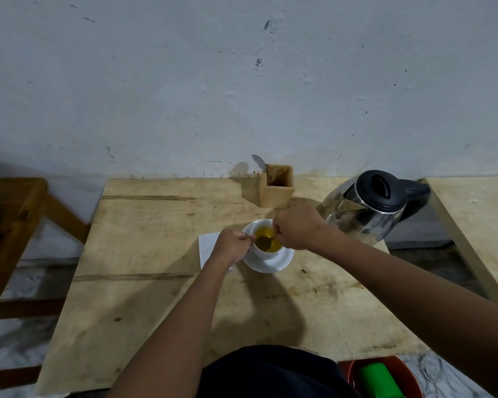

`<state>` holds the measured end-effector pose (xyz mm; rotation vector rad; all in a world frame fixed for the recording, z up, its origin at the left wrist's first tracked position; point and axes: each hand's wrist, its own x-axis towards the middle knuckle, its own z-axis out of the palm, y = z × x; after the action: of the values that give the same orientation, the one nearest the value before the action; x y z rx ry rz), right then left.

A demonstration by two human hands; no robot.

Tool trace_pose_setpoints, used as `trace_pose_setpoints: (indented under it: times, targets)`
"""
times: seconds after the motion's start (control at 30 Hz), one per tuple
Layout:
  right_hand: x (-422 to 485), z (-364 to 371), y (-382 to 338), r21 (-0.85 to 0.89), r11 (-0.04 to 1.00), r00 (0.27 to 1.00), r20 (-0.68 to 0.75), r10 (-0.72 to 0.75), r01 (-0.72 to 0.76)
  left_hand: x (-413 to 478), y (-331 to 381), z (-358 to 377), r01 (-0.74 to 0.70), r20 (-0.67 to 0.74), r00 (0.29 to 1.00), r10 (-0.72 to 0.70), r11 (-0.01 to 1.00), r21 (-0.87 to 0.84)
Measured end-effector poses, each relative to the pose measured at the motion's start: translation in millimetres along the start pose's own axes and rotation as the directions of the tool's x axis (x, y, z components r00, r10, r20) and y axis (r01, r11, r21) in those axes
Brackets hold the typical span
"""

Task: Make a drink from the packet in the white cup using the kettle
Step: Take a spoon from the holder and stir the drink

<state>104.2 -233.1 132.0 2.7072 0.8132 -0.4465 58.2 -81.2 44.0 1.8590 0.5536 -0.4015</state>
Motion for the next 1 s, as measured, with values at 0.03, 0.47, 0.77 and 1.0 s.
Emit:
trace_pose_setpoints:
  times: [0.03, 0.47, 0.77, 1.0]
  targets:
    - [-0.4, 2.1, -1.1, 0.008, 1.0, 0.999, -0.024, 0.025, -0.025, 0.5, -0.4, 0.1, -0.001, -0.001, 1.0, 0.001, 1.0, -0.002]
    - [-22.5, 17.4, -3.9, 0.064, 0.991, 0.992, -0.042, 0.118, -0.115, 2.0, -2.0, 1.3, -0.027, -0.016, 1.0, 0.027, 0.999, 0.019]
    - [-63.6, 48.0, 2.9, 0.378, 0.907, 0.936, -0.213, 0.282, -0.187, 3.6, -3.6, 1.5, -0.028, -0.016, 0.999, 0.028, 1.0, -0.003]
    - [-87.5, 85.5, -16.7, 0.518, 0.818, 0.881, -0.228, 0.415, -0.251, 1.0, -2.5, 5.6, -0.022, -0.047, 0.999, 0.023, 0.999, 0.03]
